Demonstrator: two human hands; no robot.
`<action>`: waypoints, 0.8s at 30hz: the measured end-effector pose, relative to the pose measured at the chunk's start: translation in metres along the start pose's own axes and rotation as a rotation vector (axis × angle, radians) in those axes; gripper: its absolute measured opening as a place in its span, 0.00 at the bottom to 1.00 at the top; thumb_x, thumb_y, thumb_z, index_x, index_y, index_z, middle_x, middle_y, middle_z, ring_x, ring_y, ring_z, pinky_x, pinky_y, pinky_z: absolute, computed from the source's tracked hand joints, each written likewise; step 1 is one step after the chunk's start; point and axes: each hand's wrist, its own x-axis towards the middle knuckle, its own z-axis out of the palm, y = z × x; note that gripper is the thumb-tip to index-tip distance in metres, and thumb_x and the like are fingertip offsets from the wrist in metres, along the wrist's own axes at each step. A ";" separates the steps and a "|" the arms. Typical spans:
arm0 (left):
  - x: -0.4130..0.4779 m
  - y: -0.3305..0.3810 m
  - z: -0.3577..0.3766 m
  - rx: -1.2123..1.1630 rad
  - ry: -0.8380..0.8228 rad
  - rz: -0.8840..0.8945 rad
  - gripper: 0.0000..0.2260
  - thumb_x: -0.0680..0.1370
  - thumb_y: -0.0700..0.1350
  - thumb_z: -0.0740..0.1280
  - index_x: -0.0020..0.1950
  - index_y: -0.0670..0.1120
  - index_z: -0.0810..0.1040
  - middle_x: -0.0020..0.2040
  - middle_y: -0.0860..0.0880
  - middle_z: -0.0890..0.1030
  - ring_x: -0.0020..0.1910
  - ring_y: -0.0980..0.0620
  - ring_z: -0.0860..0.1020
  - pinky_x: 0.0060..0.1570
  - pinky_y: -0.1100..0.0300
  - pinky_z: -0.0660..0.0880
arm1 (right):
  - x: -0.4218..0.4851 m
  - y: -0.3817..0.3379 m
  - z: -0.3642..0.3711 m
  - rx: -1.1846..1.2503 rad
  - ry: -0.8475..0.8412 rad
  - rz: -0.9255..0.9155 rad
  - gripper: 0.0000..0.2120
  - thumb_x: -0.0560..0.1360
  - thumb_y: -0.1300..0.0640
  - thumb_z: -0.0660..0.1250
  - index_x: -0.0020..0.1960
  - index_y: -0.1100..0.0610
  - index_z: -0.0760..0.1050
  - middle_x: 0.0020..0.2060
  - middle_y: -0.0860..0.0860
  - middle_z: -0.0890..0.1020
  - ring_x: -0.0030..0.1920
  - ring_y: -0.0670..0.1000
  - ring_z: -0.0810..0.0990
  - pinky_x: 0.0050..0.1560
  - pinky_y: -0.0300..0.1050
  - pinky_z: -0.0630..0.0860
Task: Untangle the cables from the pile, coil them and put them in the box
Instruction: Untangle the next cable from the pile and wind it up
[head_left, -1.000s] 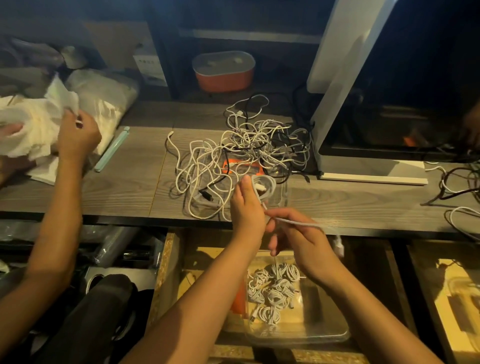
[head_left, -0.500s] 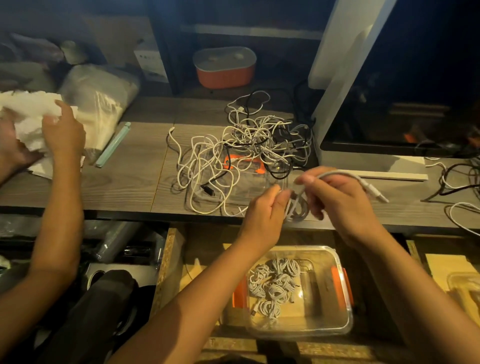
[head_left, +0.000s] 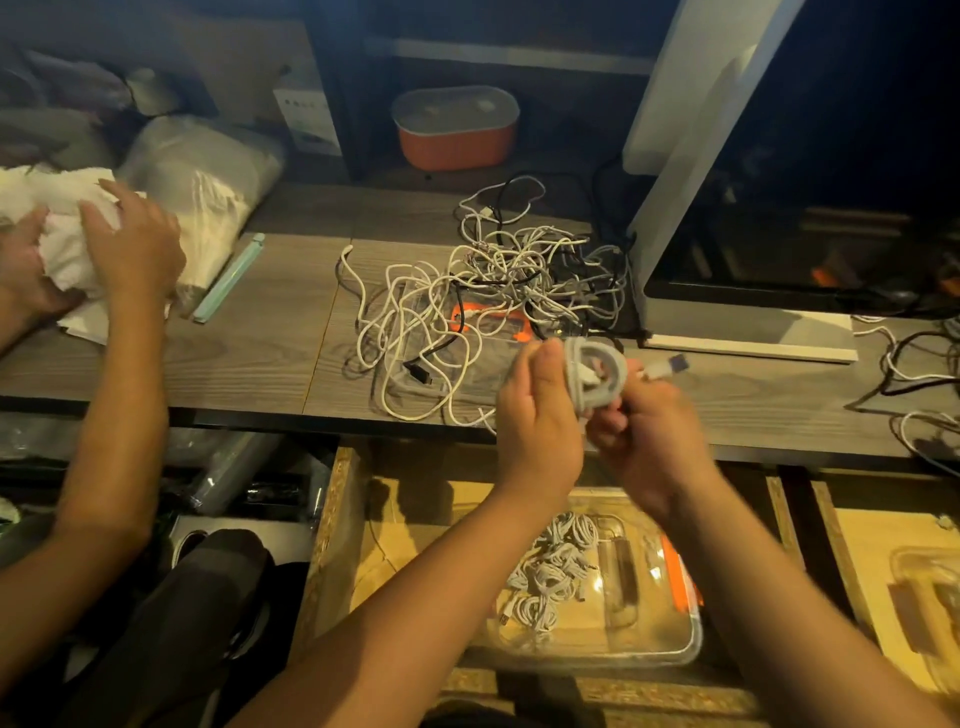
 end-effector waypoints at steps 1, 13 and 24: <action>0.003 -0.003 0.001 0.024 0.096 0.009 0.12 0.77 0.54 0.53 0.39 0.51 0.70 0.34 0.57 0.73 0.35 0.63 0.71 0.40 0.64 0.69 | -0.004 0.010 0.005 -0.033 0.034 -0.018 0.09 0.76 0.57 0.62 0.37 0.56 0.70 0.24 0.48 0.66 0.24 0.44 0.62 0.27 0.38 0.55; 0.016 -0.031 -0.006 0.195 0.235 0.118 0.11 0.80 0.47 0.54 0.38 0.48 0.69 0.31 0.58 0.69 0.31 0.64 0.70 0.31 0.70 0.62 | -0.005 0.066 0.009 -0.916 0.204 -0.766 0.16 0.78 0.52 0.57 0.52 0.58 0.81 0.41 0.47 0.82 0.41 0.42 0.78 0.42 0.30 0.72; 0.011 -0.036 -0.002 0.174 0.174 0.129 0.12 0.81 0.44 0.54 0.38 0.54 0.66 0.30 0.57 0.67 0.29 0.64 0.70 0.29 0.71 0.64 | -0.008 0.042 0.011 -0.691 0.376 -0.664 0.03 0.77 0.61 0.64 0.48 0.54 0.72 0.40 0.49 0.78 0.42 0.48 0.78 0.42 0.43 0.76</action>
